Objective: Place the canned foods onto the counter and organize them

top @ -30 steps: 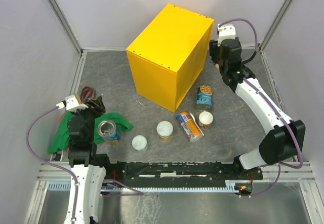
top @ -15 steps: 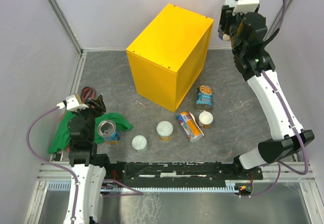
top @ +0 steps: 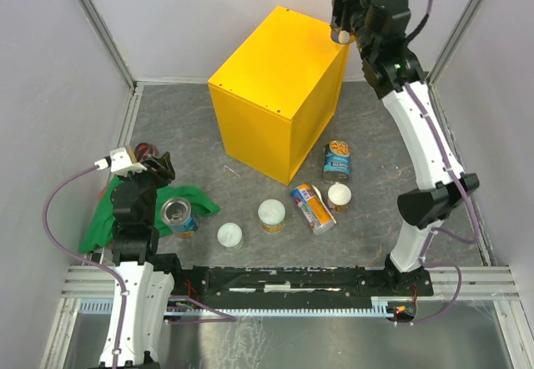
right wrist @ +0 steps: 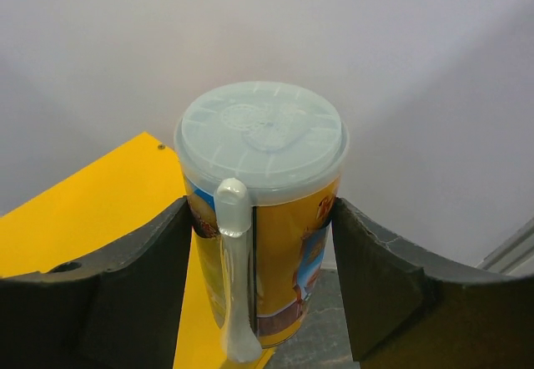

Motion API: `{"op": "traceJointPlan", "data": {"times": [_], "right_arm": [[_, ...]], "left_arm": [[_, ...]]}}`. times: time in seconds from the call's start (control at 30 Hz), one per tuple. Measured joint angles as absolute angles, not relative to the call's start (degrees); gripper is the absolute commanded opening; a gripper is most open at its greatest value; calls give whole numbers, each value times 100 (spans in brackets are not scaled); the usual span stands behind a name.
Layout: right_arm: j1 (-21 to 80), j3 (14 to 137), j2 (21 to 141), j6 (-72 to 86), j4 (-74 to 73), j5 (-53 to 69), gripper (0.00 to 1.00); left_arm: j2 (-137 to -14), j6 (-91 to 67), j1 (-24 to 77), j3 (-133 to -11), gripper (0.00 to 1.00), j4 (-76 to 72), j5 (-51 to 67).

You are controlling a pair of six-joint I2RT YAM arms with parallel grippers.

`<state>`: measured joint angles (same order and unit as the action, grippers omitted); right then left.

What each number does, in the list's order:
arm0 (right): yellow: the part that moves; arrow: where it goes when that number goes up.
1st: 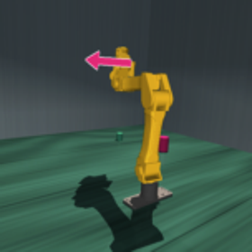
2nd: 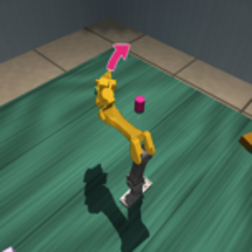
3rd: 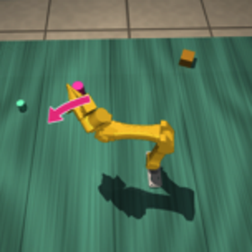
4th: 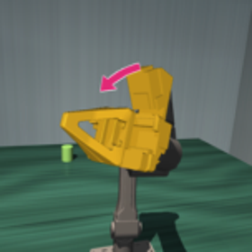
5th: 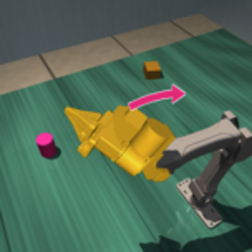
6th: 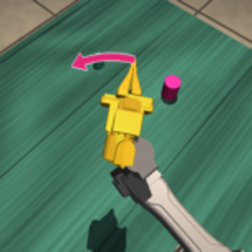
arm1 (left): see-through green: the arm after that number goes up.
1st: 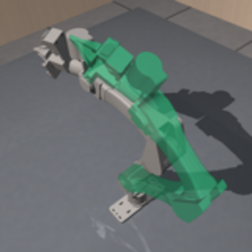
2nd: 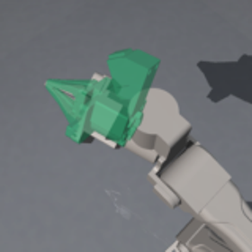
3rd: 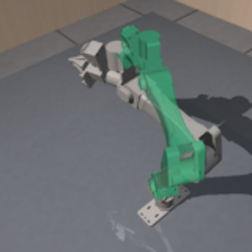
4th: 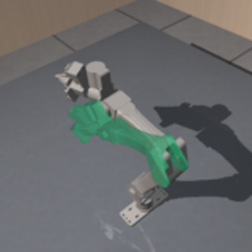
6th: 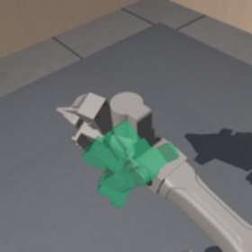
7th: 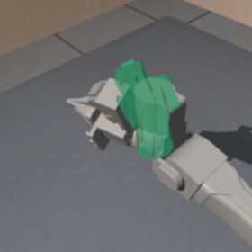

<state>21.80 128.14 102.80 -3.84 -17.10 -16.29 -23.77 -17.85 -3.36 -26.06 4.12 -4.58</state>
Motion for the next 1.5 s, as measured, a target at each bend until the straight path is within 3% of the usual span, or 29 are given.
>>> {"op": "traceJointPlan", "data": {"times": [0.3, 0.77, 0.9, 1.1, 1.17, 1.5], "right_arm": [[2316, 13749, 11570, -150, -1772, -1350, 7], [2495, 14221, 12206, 43, -1212, -840, 14], [2596, 14230, 12289, 73, -1028, -797, 30], [2705, 14230, 12348, 84, -888, -794, 81], [2722, 14230, 12361, 113, -845, -801, 92], [2727, 14337, 12355, 152, -178, -803, 94]], "left_arm": [[-2462, -1573, -333, -2991, 62, 414, 1], [-2257, -1538, -333, -3009, 61, 412, 226], [-2220, -1538, -333, -3009, 61, 412, 226], [-2217, -1538, -333, -3009, 62, 414, 307], [-2217, -1538, -333, -3009, 62, 412, 325], [-2224, -1592, -333, -3006, 68, 309, 454]]}}
